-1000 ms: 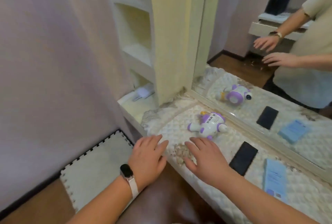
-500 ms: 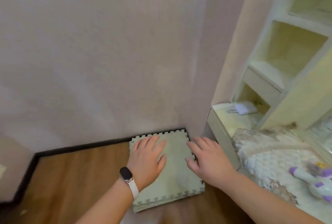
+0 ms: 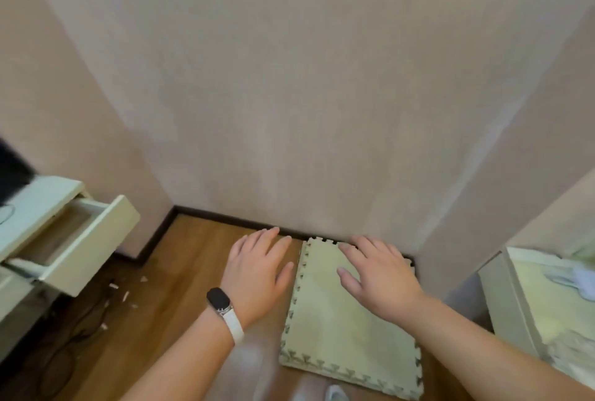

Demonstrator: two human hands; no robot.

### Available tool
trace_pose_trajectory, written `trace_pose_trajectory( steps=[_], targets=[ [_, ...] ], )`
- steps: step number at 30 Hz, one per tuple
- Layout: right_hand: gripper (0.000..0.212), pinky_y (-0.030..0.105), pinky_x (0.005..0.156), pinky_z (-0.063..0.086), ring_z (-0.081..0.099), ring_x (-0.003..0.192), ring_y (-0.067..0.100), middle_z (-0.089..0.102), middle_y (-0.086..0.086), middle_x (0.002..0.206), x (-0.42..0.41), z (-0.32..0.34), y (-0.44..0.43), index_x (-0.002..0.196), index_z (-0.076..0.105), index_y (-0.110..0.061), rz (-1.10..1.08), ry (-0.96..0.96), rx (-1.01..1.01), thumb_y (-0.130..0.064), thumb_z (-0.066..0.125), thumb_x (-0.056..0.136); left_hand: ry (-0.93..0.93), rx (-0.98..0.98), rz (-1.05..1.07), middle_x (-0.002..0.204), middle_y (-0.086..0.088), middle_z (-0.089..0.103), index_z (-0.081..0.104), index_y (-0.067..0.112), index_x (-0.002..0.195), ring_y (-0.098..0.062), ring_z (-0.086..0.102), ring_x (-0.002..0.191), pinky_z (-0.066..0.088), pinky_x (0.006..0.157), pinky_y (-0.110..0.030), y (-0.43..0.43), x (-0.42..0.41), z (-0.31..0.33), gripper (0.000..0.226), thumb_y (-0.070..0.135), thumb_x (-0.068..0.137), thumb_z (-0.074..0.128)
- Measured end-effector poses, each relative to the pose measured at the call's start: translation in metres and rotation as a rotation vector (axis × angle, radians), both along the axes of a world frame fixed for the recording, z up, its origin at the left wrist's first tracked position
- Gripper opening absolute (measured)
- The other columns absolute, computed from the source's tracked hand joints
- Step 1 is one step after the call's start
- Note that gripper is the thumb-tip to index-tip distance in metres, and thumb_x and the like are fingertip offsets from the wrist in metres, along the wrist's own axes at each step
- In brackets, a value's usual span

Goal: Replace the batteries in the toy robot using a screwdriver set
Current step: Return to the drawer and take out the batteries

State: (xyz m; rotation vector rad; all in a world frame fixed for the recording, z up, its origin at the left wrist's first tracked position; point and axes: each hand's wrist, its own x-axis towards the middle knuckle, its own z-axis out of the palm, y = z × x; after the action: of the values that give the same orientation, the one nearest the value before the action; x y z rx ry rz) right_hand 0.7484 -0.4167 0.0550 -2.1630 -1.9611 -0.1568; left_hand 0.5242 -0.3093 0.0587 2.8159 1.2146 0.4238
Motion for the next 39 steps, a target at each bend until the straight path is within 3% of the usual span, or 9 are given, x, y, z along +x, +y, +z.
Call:
trace_pose_trajectory(
  steps=[10,20,25,30,39],
  targets=[
    [0.048,0.039,0.083,0.053,0.063,0.103,0.024,0.066,0.001,0.113,-0.008,0.002,0.129,0.114,0.066,-0.02,0.277,0.115,0.005,-0.05,0.041,0.085,0.115,0.066,0.357,0.135,-0.001,0.061,0.062,0.027,0.129,-0.024,0.057,0.125,0.043,0.105,-0.047,0.045,-0.032,0.024,0.047,0.047,0.09,0.044],
    [0.049,0.039,0.091,0.048,0.058,0.114,0.023,0.064,0.002,0.122,-0.092,0.009,0.213,0.119,0.065,-0.02,0.568,0.105,-0.031,-0.049,0.041,0.087,0.107,0.065,0.697,0.134,-0.004,0.063,0.064,0.025,0.129,-0.026,0.059,0.123,0.045,0.104,-0.049,0.056,-0.117,0.031,0.043,0.04,0.088,0.067],
    [0.05,0.04,0.093,0.047,0.056,0.117,0.023,0.063,0.002,0.125,-0.141,0.011,0.254,0.121,0.064,-0.019,0.597,0.061,-0.027,-0.048,0.043,0.087,0.087,0.077,0.718,0.134,-0.003,0.063,0.064,0.025,0.128,-0.026,0.058,0.124,0.044,0.105,-0.049,0.085,-0.17,0.009,0.044,0.043,0.089,0.056],
    [0.049,0.04,0.094,0.045,0.054,0.119,0.023,0.06,0.0,0.127,-0.205,0.016,0.299,0.124,0.061,-0.022,0.579,-0.013,-0.06,-0.05,0.041,0.09,0.044,0.065,0.738,0.129,-0.004,0.066,0.066,0.024,0.125,-0.026,0.062,0.118,0.046,0.101,-0.049,0.131,-0.241,-0.009,0.044,0.039,0.084,0.071],
    [0.048,0.039,0.095,0.046,0.054,0.117,0.023,0.06,0.0,0.127,-0.347,0.015,0.358,0.125,0.06,-0.023,0.633,-0.097,-0.13,-0.05,0.039,0.091,-0.091,0.014,0.762,0.124,-0.001,0.066,0.066,0.023,0.122,-0.023,0.063,0.114,0.047,0.1,-0.046,0.183,-0.366,-0.035,0.04,0.036,0.083,0.071]
  ],
)
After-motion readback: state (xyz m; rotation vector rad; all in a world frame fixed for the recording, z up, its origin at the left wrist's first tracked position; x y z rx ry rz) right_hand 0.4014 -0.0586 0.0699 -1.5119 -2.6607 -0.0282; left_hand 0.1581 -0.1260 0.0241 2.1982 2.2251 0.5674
